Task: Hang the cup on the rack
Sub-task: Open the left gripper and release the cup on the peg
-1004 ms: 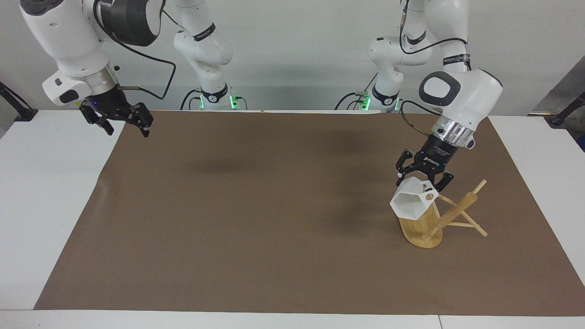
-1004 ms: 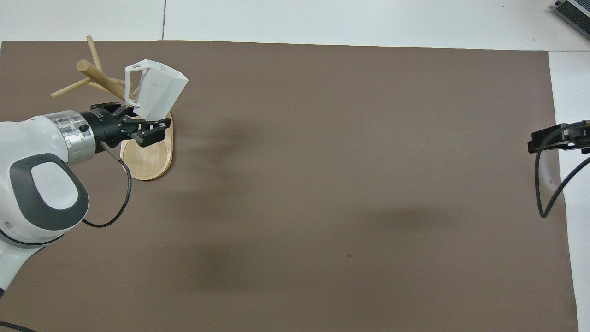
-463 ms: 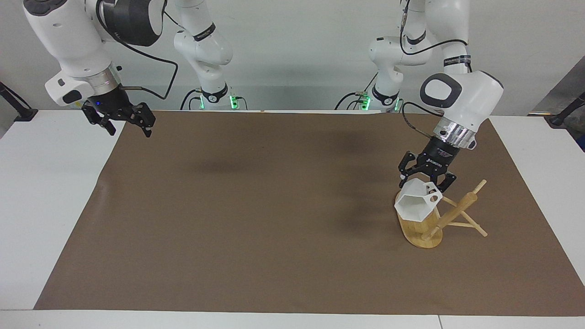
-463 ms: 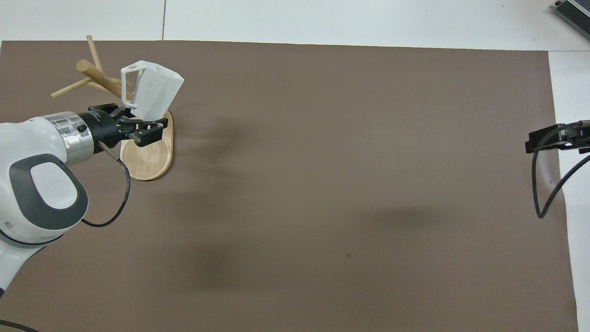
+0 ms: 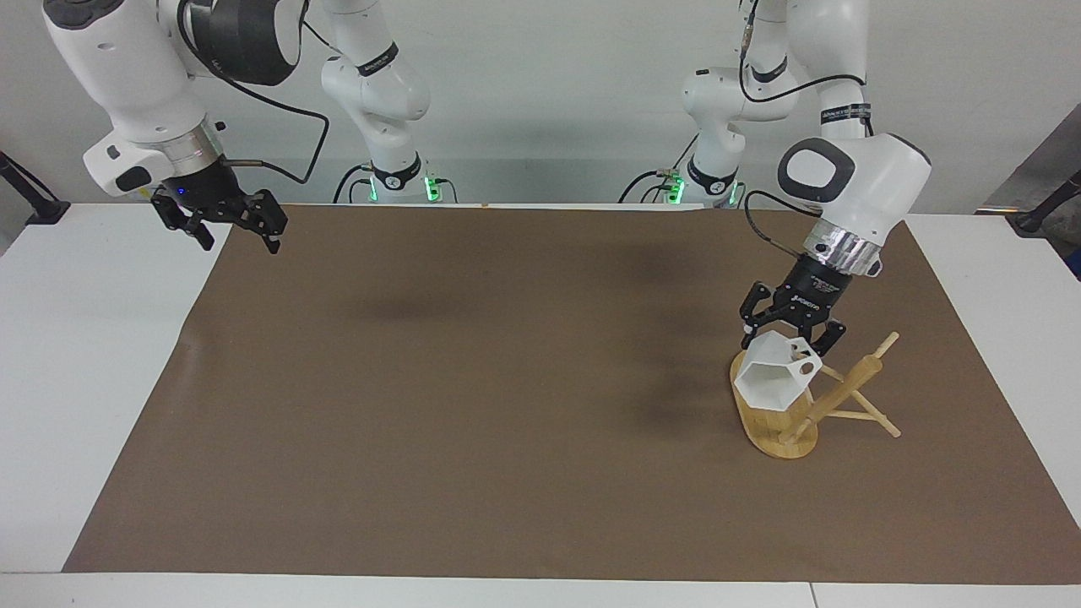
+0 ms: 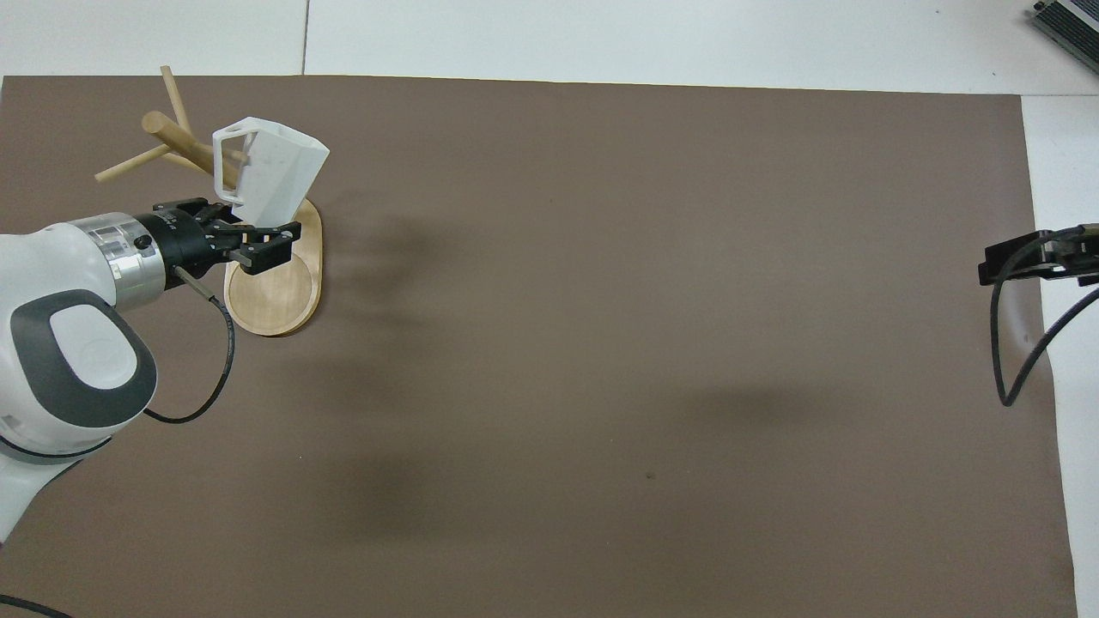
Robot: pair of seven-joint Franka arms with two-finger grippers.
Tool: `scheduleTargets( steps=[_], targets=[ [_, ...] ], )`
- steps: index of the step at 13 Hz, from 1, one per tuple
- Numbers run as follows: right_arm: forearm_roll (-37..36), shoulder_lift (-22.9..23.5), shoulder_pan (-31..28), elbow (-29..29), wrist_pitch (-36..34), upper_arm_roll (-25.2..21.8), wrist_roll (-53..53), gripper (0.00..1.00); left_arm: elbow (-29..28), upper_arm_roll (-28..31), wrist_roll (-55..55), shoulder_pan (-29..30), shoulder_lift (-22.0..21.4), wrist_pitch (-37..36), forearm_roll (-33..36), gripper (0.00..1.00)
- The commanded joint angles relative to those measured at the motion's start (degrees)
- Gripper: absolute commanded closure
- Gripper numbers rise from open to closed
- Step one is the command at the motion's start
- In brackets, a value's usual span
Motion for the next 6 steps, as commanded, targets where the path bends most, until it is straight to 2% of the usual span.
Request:
scheduleTargets(
  steps=[1, 2, 3, 4, 5, 6],
  targets=[
    [0.97, -1.24, -0.35, -1.07, -0.43, 0.05, -1.38, 0.00, -1.16, -0.21, -1.50, 1.10, -0.64, 1.11, 1.28, 1.00],
    [0.97, -1.24, -0.35, -1.07, -0.43, 0.05, -1.38, 0.00, -1.16, -0.21, -1.41, 1.97, -0.64, 0.94, 1.63, 1.00],
    [0.97, -1.24, -0.35, -1.07, -0.43, 0.05, -1.38, 0.00, -1.08, -0.29, -1.06, 2.07, -0.64, 0.76, 2.94, 0.89],
    [0.97, -1.16, -0.35, -1.07, -0.52, 0.05, -1.38, 0.00, -0.90, -0.38, -1.14, 2.07, -0.64, 0.50, 5.04, 0.65],
    [0.97, -1.16, -0.35, -1.07, -0.52, 0.05, -1.38, 0.00, -0.90, -0.47, -1.15, 1.98, -0.64, 0.32, 5.32, 0.13],
    [0.97, -1.24, -0.35, -1.07, -0.44, 0.05, -1.38, 0.00, -0.72, -0.38, -1.06, 2.07, -0.72, -0.64, 5.41, 0.00]
  ],
)
